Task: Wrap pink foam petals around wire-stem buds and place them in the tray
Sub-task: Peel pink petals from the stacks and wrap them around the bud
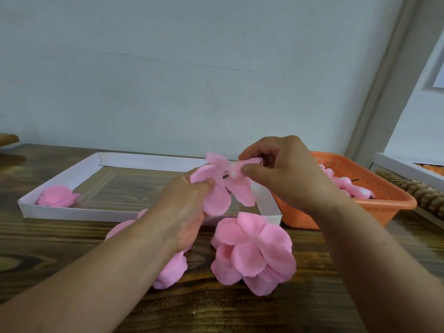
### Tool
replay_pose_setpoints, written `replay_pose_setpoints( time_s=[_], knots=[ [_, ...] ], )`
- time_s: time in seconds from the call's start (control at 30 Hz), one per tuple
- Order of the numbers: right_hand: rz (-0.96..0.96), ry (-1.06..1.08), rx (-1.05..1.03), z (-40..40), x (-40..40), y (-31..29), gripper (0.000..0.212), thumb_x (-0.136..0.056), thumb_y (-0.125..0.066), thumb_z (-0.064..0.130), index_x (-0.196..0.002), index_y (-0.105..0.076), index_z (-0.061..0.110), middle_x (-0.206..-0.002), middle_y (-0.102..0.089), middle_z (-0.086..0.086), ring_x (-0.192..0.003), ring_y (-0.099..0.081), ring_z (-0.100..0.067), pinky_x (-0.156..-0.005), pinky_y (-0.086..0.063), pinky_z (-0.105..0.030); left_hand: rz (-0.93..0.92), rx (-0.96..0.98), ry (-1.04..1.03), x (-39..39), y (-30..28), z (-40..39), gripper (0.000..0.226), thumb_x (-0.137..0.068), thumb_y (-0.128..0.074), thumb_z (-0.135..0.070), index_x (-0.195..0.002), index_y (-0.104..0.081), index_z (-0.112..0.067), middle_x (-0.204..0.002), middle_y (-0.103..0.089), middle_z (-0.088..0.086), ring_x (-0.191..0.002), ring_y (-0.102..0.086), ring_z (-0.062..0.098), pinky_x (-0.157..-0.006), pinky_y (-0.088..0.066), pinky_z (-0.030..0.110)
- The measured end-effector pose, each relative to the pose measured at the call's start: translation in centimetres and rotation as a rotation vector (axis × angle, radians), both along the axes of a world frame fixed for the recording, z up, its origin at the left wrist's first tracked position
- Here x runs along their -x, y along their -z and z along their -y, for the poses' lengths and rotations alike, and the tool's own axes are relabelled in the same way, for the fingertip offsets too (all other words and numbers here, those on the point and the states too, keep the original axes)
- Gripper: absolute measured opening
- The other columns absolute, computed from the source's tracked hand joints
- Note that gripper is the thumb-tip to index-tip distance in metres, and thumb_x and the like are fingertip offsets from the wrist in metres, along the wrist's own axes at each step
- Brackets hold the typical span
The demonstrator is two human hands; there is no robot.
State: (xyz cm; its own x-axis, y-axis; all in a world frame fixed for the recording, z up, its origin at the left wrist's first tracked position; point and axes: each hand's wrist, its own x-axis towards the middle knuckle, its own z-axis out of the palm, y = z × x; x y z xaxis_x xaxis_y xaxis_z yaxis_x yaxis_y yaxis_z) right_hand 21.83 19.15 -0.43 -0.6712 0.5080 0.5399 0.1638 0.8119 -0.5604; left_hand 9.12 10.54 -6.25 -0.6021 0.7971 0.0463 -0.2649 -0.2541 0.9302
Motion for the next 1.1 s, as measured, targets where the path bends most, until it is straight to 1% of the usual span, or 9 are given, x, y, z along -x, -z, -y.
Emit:
replay_pose_setpoints(
  time_s=[0.1,0.2,0.3,0.4,0.57,0.73,0.8,0.93,1.1],
  knots=[
    [0.051,0.033,-0.063,0.1,0.2,0.1,0.014,-0.077,-0.066,0.003,-0.087,-0.072,0.010,-0.074,-0.061,0.013,-0.065,-0.057,-0.007,-0.059,-0.044,-0.017,0.002,-0.038,0.052,0.0,-0.1,0.1,0.031,-0.097,-0.045,-0.002,-0.118,-0.065,-0.015,-0.108,-0.071,0.005,-0.099,-0.065,0.022,-0.090,-0.051,0.038],
    [0.091,0.042,-0.135,0.5,0.4,0.3,0.012,-0.077,-0.065,0.005,-0.083,-0.072,0.012,-0.076,-0.060,0.007,-0.067,-0.054,-0.007,-0.061,-0.041,-0.018,0.037,-0.073,0.109,-0.1,-0.1,0.1,0.038,-0.096,-0.047,0.000,-0.127,-0.059,-0.017,-0.109,-0.071,0.005,-0.086,-0.071,0.015,-0.069,-0.057,0.028],
    [0.107,0.033,-0.207,0.9,0.6,0.5,0.016,-0.075,-0.061,0.003,-0.081,-0.071,0.013,-0.071,-0.053,0.014,-0.067,-0.051,0.000,-0.061,-0.037,-0.010,0.127,-0.096,0.115,-0.3,-0.1,0.2,0.037,-0.095,-0.046,0.002,-0.127,-0.057,-0.014,-0.096,-0.073,0.007,-0.069,-0.071,0.011,-0.052,-0.054,0.023],
    [0.127,0.067,-0.268,1.0,0.8,0.6,0.019,-0.075,-0.059,0.000,-0.085,-0.070,0.011,-0.068,-0.047,0.018,-0.064,-0.047,0.002,-0.062,-0.035,-0.006,0.164,-0.112,0.139,-0.5,0.2,0.2,0.035,-0.095,-0.046,0.003,-0.124,-0.056,-0.011,-0.080,-0.075,0.001,-0.068,-0.071,0.012,-0.053,-0.056,0.026],
    [0.132,0.078,-0.235,1.0,0.8,0.7,0.018,-0.076,-0.061,0.001,-0.089,-0.069,0.010,-0.070,-0.049,0.018,-0.063,-0.048,0.002,-0.059,-0.037,-0.008,0.107,-0.098,0.155,-0.5,0.4,0.2,0.024,-0.090,-0.048,0.005,-0.104,-0.062,-0.009,-0.079,-0.074,0.004,-0.070,-0.071,0.014,-0.059,-0.058,0.028],
    [0.195,0.036,-0.248,1.4,0.7,0.6,0.023,-0.079,-0.062,0.002,-0.099,-0.070,0.012,-0.084,-0.055,0.010,-0.065,-0.045,0.000,-0.062,-0.035,-0.007,0.120,-0.054,0.065,-0.3,0.3,0.1,0.017,-0.086,-0.055,0.002,-0.090,-0.066,-0.011,-0.076,-0.071,0.006,-0.068,-0.067,0.016,-0.060,-0.055,0.030],
    [0.210,0.026,-0.245,1.5,0.7,0.6,0.025,-0.079,-0.063,0.004,-0.101,-0.069,0.015,-0.088,-0.058,0.009,-0.070,-0.047,-0.003,-0.067,-0.040,-0.015,0.137,-0.037,0.031,-0.2,0.4,0.0,0.015,-0.084,-0.057,0.001,-0.083,-0.067,-0.010,-0.074,-0.070,0.007,-0.066,-0.066,0.017,-0.060,-0.053,0.028],
    [0.171,0.009,-0.207,1.6,0.9,0.7,0.023,-0.077,-0.065,0.005,-0.097,-0.068,0.018,-0.076,-0.054,0.016,-0.067,-0.048,-0.001,-0.068,-0.042,-0.025,0.133,0.005,-0.058,0.0,0.8,-0.4,0.007,-0.083,-0.066,-0.004,-0.083,-0.069,-0.010,-0.081,-0.071,0.009,-0.070,-0.067,0.019,-0.067,-0.054,0.030],
    [0.154,-0.076,-0.145,1.7,1.2,1.4,0.014,-0.079,-0.068,0.007,-0.090,-0.072,0.015,-0.085,-0.064,0.002,-0.068,-0.050,-0.004,-0.066,-0.043,-0.022,0.155,0.018,-0.107,0.2,0.9,-0.4,0.007,-0.085,-0.068,-0.013,-0.079,-0.070,-0.015,-0.070,-0.073,0.002,-0.060,-0.069,0.012,-0.060,-0.049,0.027]
  ],
)
